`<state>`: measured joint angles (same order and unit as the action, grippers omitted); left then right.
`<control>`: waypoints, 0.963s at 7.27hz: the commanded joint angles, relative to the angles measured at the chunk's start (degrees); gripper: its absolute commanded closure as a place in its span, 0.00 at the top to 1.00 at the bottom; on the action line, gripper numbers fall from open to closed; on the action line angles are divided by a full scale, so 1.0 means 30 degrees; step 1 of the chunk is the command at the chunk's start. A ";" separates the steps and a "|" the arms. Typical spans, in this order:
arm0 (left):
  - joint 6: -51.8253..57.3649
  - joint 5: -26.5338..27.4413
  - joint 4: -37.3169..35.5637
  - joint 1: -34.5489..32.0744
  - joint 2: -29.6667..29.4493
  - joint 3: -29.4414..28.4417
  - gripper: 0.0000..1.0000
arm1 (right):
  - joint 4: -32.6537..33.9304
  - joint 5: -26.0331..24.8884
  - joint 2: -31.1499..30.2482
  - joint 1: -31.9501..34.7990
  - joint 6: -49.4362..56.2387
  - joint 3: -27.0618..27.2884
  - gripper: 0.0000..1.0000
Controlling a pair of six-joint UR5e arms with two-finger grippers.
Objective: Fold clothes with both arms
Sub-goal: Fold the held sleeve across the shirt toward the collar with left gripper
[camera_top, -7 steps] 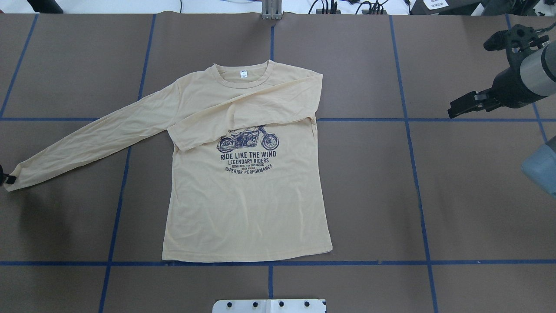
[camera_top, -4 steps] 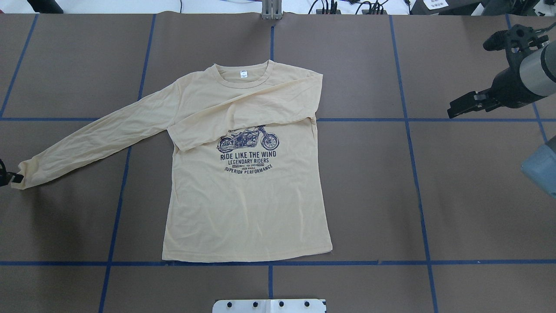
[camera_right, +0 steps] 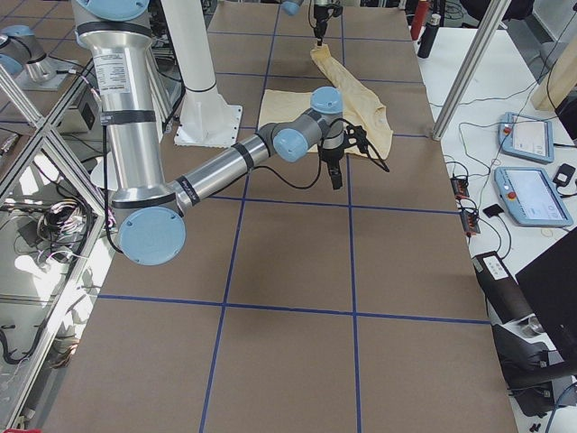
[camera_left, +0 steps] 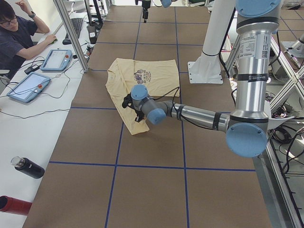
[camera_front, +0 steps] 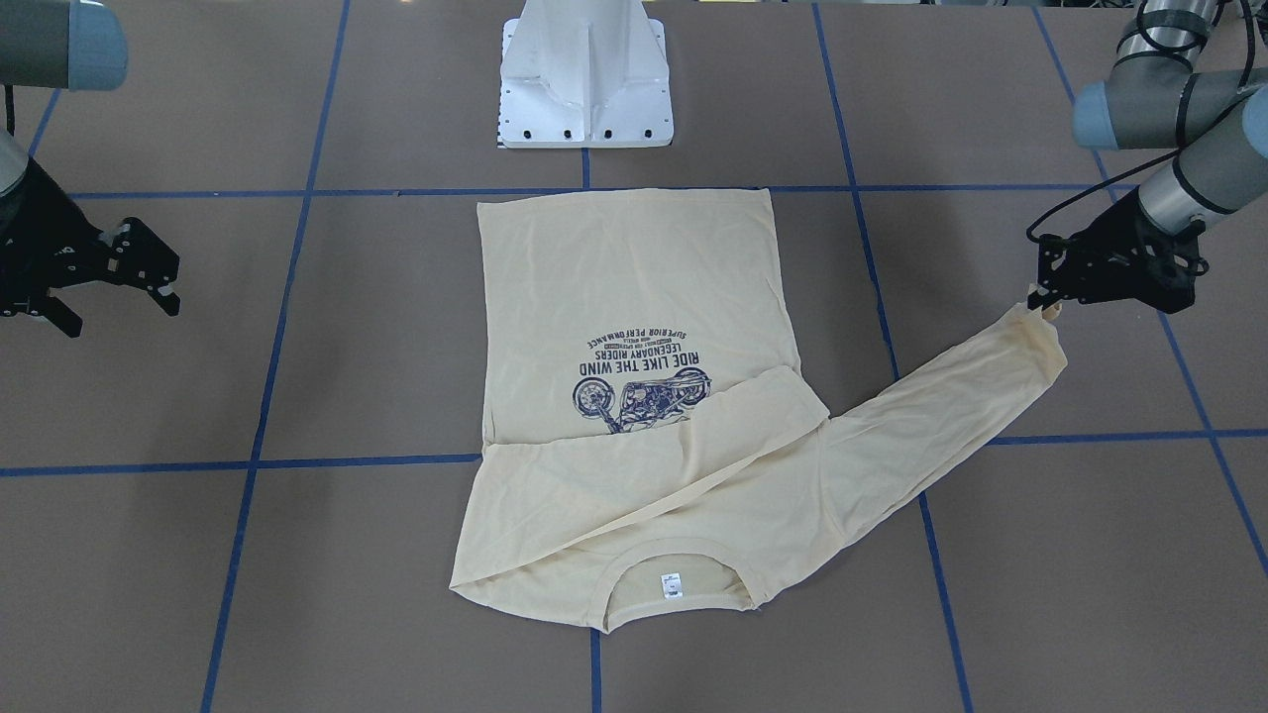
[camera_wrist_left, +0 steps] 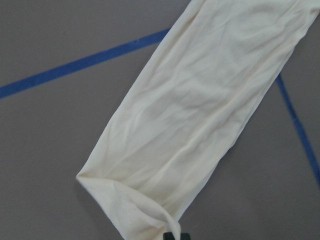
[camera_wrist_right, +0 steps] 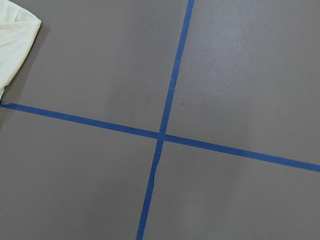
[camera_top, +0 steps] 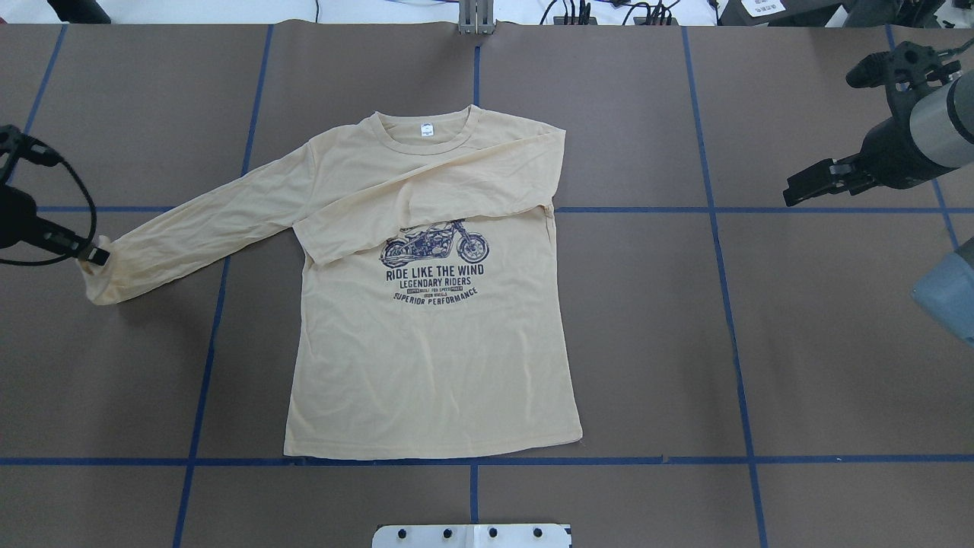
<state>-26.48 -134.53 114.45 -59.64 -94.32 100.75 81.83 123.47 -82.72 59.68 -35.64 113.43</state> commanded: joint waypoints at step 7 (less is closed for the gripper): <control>-0.9034 0.3202 -1.1939 0.6275 -2.1039 -0.9794 0.00 | 0.0000 0.0005 0.0211 -0.0029 -0.0161 -0.0048 1.00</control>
<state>-48.53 -127.41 76.02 -45.43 -148.42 82.54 81.83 123.41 -82.11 59.59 -36.00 113.30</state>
